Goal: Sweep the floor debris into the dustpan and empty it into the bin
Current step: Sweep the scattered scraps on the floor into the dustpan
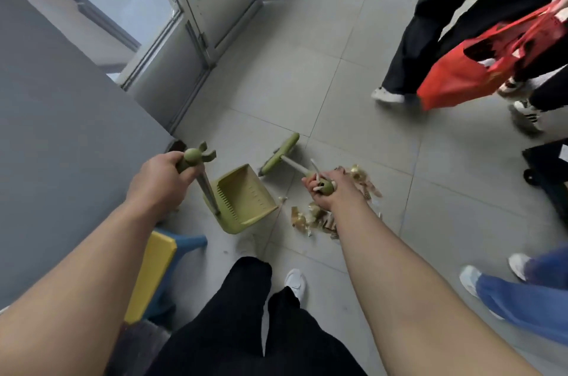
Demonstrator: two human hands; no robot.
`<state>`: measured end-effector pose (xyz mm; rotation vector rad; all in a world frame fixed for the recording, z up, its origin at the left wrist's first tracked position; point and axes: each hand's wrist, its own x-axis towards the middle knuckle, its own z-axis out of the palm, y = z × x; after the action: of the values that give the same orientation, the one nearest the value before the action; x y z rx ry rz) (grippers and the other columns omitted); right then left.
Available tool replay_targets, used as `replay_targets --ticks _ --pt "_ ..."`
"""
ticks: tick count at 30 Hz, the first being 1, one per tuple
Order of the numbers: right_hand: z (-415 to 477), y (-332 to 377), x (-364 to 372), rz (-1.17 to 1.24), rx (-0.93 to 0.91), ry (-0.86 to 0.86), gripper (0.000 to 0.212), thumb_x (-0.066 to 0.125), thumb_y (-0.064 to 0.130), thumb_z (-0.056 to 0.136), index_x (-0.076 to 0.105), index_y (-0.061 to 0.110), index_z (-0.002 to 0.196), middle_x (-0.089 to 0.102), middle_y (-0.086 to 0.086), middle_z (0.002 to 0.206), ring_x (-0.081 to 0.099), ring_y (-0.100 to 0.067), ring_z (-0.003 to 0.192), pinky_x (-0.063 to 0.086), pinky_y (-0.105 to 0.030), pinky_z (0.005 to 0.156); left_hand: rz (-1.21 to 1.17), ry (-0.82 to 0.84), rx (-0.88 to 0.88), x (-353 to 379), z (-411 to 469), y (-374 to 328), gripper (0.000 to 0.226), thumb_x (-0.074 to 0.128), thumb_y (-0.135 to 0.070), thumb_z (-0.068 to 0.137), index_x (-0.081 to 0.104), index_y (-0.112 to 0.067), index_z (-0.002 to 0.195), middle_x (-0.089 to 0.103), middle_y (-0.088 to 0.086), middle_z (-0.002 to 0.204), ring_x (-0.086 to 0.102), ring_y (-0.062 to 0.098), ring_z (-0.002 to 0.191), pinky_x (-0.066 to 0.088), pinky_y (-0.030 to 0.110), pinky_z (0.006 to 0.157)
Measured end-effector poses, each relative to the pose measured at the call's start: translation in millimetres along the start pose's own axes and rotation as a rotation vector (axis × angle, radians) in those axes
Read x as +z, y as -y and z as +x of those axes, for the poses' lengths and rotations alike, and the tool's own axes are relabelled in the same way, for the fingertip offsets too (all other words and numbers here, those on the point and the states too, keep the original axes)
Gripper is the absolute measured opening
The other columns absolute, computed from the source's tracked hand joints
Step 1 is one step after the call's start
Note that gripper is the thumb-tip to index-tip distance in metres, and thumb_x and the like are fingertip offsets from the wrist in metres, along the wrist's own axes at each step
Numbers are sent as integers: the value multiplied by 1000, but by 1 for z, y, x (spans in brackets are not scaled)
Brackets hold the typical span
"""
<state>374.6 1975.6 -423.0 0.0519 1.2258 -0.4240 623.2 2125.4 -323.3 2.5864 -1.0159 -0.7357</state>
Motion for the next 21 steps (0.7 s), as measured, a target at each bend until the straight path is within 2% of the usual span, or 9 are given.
replay_targets --ticks 3,7,11,14,17,19,21 --pt "-2 -6 -22 -98 23 -41 23 36 5 95 49 -9 82 48 -18 80 46 -10 43 33 -11 32 16 -8 -27 3 -18 11 26 62 -47 88 64 -21 88 64 6 78 60 30 78 53 45 73" --pt "-12 0 -64 -138 55 -114 22 40 5 94 53 -12 88 51 -19 83 47 -10 35 34 -14 28 19 9 -44 8 -32 22 24 62 -45 88 64 -21 90 62 2 79 58 27 80 51 42 74" --pt "-35 5 -98 -61 49 -193 24 40 9 97 50 -12 90 51 -23 86 44 -10 54 35 -15 27 32 41 -32 12 -45 31 18 61 -46 89 58 -29 84 60 -3 75 57 24 78 51 41 74" --pt "-49 -2 -116 -25 45 -210 23 38 10 98 50 -9 92 50 -21 86 46 -10 42 34 -15 27 17 70 -19 13 -58 42 19 61 -46 89 60 -27 86 61 -2 76 59 25 79 53 44 77" --pt "-61 -21 -118 -1 2 -194 24 33 9 99 48 -6 89 48 -19 84 44 -12 28 34 -13 28 -11 95 3 11 -72 55 22 61 -43 90 62 -20 89 61 2 76 60 25 76 51 42 69" --pt "-69 -40 -114 -13 -38 -189 22 33 7 98 47 -6 87 48 -19 82 45 -13 32 35 -14 29 -5 90 23 9 -82 65 23 61 -41 90 62 -19 91 57 0 73 56 25 74 45 38 64" --pt "-77 -60 -109 -22 -79 -184 21 33 4 97 48 -7 87 48 -18 78 44 -12 42 35 -14 29 -29 101 43 7 -89 75 23 62 -40 90 64 -18 95 59 2 75 57 26 75 46 38 66"
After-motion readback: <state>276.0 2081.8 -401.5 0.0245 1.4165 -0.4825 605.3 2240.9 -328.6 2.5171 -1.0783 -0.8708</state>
